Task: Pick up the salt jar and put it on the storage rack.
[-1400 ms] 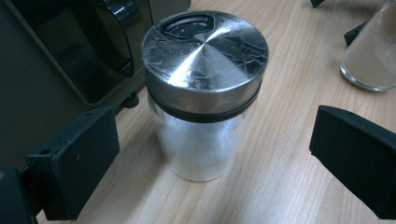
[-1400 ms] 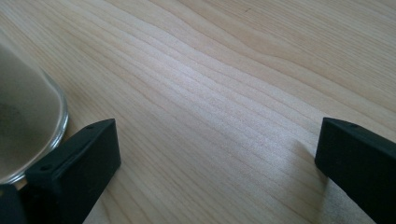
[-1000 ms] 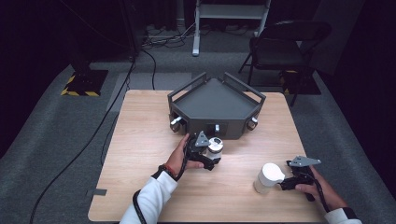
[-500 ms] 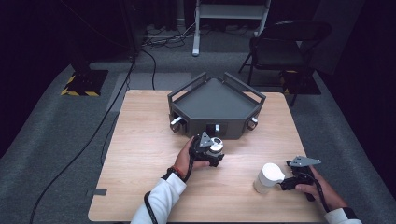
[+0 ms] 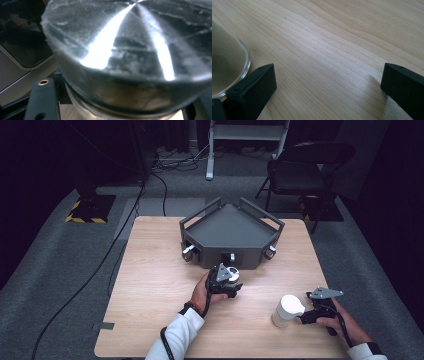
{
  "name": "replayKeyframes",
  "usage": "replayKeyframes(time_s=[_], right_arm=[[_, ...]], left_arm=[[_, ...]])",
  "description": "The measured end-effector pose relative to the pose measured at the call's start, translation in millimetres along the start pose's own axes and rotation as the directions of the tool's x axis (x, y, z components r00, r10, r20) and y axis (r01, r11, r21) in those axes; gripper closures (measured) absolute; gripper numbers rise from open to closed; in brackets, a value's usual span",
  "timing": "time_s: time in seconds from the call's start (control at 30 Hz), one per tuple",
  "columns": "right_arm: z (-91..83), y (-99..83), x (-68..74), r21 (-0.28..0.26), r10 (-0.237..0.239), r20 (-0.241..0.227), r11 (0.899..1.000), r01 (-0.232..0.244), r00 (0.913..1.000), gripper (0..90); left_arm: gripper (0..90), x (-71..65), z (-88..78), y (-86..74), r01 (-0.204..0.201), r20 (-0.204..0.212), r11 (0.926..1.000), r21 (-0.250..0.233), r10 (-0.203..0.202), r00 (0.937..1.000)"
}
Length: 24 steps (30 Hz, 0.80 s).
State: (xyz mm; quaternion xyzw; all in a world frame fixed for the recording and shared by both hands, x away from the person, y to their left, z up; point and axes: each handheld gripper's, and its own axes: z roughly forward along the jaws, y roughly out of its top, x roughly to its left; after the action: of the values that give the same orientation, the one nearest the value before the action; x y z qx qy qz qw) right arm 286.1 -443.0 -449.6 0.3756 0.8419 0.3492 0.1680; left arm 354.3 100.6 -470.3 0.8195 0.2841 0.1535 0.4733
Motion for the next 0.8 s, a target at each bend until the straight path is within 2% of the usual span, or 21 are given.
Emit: replayKeyframes(time_s=[0.3,0.43,0.8], right_arm=[[0.0,-0.1,-0.3,-0.001,-0.004,-0.004,1.000,0.004,1.0000,0.0],[0.1,-0.1,-0.4,-0.001,-0.005,-0.005,1.000,0.005,1.0000,0.0],[0.0,0.0,-0.4,-0.001,-0.005,-0.005,1.000,0.005,1.0000,0.0]], left_arm=[[30.0,-2.2,-1.1,3.6,0.004,-0.007,0.9999,0.009,-0.004,1.0000],[30.1,-5.9,-3.4,9.7,0.003,-0.028,0.9997,0.025,-0.003,0.9996],[30.1,-3.6,-24.6,24.0,0.010,-0.028,1.0000,0.001,-0.010,0.9996]])
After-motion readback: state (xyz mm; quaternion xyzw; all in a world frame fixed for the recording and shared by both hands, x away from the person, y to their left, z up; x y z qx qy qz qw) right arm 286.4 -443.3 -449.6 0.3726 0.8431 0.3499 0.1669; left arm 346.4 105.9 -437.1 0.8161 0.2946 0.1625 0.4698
